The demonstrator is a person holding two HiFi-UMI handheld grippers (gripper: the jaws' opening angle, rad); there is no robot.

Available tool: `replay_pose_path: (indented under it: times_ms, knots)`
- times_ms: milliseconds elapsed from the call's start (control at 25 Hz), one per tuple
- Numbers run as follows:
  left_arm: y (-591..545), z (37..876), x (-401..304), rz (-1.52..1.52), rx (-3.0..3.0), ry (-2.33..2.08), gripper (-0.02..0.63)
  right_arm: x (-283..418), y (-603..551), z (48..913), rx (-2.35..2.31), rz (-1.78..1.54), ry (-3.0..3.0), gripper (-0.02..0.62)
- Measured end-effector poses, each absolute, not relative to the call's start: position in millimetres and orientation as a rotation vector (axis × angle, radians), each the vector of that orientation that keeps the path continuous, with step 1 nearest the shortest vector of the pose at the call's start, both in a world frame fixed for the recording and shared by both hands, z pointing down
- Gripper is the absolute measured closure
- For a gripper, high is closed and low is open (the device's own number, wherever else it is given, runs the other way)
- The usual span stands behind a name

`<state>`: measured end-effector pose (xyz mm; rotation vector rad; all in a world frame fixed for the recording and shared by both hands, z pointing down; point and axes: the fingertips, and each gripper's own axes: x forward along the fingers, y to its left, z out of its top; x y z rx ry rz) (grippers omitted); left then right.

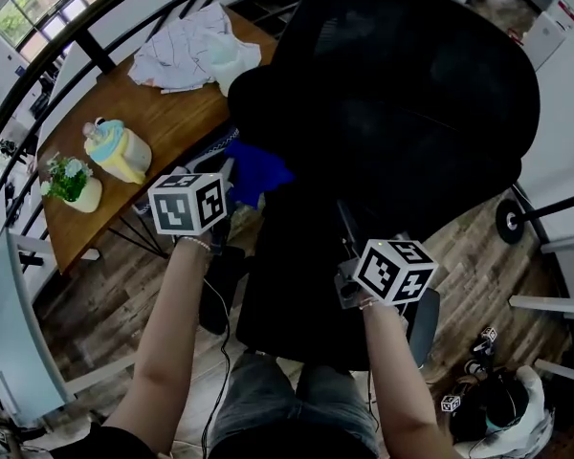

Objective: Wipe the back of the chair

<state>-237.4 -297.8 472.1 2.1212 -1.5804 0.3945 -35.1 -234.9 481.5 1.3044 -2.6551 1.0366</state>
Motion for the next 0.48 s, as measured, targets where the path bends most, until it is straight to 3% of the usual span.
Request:
replay_pose_path:
  times_ms: [480]
  knots:
    - [-248.9,458.0,-141.8,0.453,2.345,-1.350,0.568,37.4,-213.2,487.1,1.468,1.024,-2.575,0.565]
